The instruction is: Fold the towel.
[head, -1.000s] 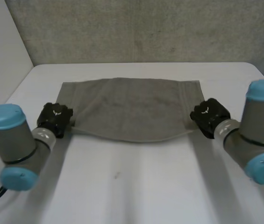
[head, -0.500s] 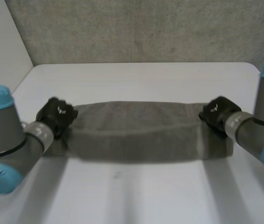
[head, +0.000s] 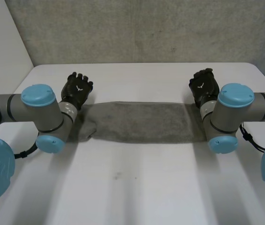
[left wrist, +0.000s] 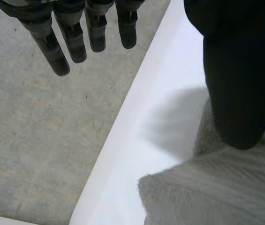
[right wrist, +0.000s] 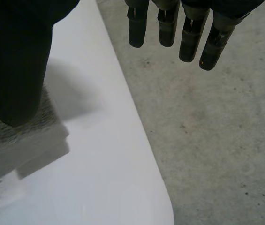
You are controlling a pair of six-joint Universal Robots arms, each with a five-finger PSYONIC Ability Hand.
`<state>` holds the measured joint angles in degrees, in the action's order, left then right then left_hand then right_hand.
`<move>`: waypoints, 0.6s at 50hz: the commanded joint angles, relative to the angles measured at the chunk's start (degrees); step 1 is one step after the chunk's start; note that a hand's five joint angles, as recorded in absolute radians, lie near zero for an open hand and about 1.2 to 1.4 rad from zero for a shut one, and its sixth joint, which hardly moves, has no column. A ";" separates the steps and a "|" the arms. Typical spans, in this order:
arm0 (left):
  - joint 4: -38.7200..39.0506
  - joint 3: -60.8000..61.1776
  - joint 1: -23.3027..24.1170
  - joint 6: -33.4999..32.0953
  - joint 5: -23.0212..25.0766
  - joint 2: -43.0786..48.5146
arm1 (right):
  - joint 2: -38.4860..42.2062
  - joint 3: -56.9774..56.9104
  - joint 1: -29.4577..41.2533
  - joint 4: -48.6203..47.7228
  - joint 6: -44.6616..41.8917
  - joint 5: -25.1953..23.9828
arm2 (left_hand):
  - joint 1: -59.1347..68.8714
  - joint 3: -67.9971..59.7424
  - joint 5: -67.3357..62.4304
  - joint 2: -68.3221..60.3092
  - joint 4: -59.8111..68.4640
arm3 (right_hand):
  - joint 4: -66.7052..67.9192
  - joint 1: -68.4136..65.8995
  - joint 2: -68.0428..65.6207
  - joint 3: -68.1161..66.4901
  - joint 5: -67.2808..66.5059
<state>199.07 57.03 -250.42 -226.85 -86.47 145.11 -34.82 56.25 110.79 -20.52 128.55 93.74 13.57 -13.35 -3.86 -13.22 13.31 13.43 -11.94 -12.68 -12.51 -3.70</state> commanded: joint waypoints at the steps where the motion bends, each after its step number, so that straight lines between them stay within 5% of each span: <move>1: 0.88 5.44 0.72 0.80 -0.63 -7.19 | -11.64 8.33 -0.58 1.01 9.67 -0.31 | -3.53 3.31 3.82 3.17 -3.27 | -3.43 1.94 2.68 2.51 3.70; 13: 1.50 22.51 -0.33 4.49 -0.10 -22.24 | -25.30 22.24 -2.34 14.37 14.71 -5.06 | -3.53 3.31 3.82 3.17 -3.27 | 0.18 -1.68 -0.94 -1.11 0.09; 24: 0.71 34.28 -1.91 27.49 0.16 -32.08 | -22.32 26.01 -8.22 21.14 23.15 -13.50 | -3.53 3.31 3.82 3.17 -3.27 | 18.18 -19.67 -18.93 -19.11 -17.91; 30: 0.71 36.57 -2.71 33.14 0.25 -33.22 | -19.50 26.11 -9.81 19.12 22.80 -13.59 | -3.53 3.31 3.82 3.17 -3.27 | 23.73 -25.23 -24.49 -24.66 -23.46</move>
<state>199.84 91.69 -252.37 -199.47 -86.31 112.85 -57.04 82.22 102.31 0.69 151.37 80.43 9.89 -9.53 -1.73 -9.52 9.63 28.67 -24.29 -28.54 -28.47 -17.52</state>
